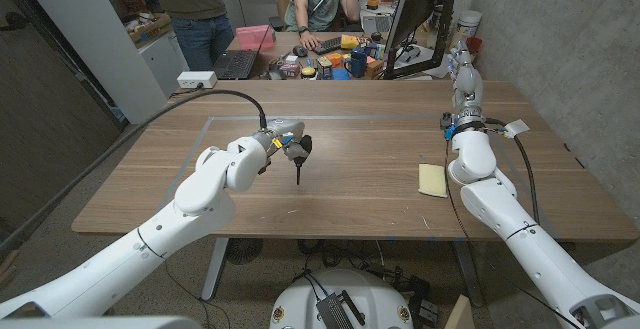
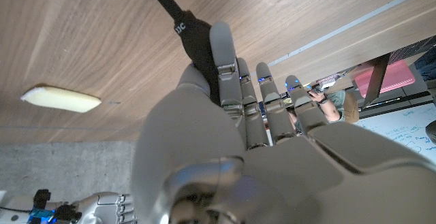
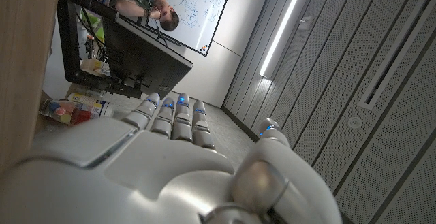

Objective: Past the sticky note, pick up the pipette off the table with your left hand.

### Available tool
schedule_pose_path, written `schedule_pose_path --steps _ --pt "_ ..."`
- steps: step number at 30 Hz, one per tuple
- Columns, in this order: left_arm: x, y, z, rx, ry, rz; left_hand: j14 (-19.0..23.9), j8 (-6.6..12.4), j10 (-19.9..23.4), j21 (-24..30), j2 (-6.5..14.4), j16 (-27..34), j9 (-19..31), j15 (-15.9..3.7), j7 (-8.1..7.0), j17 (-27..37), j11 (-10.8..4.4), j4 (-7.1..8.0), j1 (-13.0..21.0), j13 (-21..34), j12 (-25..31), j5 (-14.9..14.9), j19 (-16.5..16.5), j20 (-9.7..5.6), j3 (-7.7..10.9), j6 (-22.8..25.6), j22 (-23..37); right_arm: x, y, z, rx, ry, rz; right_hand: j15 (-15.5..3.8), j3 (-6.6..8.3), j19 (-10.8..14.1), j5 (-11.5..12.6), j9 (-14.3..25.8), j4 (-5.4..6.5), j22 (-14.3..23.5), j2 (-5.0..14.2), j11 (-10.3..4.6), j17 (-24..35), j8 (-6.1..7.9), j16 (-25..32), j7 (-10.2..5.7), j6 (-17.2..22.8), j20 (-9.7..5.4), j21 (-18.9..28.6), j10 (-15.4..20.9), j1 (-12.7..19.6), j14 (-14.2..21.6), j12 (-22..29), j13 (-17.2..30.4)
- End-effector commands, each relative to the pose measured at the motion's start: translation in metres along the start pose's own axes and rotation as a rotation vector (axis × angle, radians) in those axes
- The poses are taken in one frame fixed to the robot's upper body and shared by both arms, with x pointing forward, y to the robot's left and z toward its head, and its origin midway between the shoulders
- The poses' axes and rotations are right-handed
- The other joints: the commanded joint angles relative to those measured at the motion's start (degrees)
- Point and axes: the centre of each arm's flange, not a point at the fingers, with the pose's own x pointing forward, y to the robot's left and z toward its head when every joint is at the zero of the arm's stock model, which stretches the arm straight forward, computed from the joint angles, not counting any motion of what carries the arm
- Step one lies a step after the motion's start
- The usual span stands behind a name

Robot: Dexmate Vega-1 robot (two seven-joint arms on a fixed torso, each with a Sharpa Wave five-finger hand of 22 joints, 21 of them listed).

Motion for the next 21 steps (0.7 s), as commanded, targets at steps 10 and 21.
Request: schedule_pose_path --steps 10,21 --pt "-0.026 0.085 -0.009 -0.147 -0.068 0.132 0.2 1.15 0.5 0.4 1.1 -0.2 1.2 0.64 -1.04 0.1 0.70 0.12 1.9 0.5 0.2 -1.0 1.2 -0.08 0.86 1.0 0.1 0.026 0.029 0.045 -0.046 -0.060 0.040 0.37 -0.40 -0.1 0.5 0.2 -0.06 0.1 -0.18 -0.02 0.1 -0.03 0.0 -0.27 0.1 0.21 0.1 0.0 -0.2 -0.1 -0.1 0.1" --pt "-0.040 0.157 -0.006 -0.124 -0.191 0.265 0.2 1.56 0.4 0.4 1.0 -0.4 1.8 0.96 -1.03 0.1 1.37 0.16 1.9 0.6 0.0 -1.5 1.4 -0.06 1.25 0.8 0.1 0.037 0.037 0.055 -0.050 -0.082 0.054 0.33 -0.50 -0.1 0.5 0.2 -0.06 0.1 -0.19 -0.02 0.1 -0.04 0.0 -0.24 0.1 0.21 0.1 0.0 -0.2 0.0 -0.1 0.1"
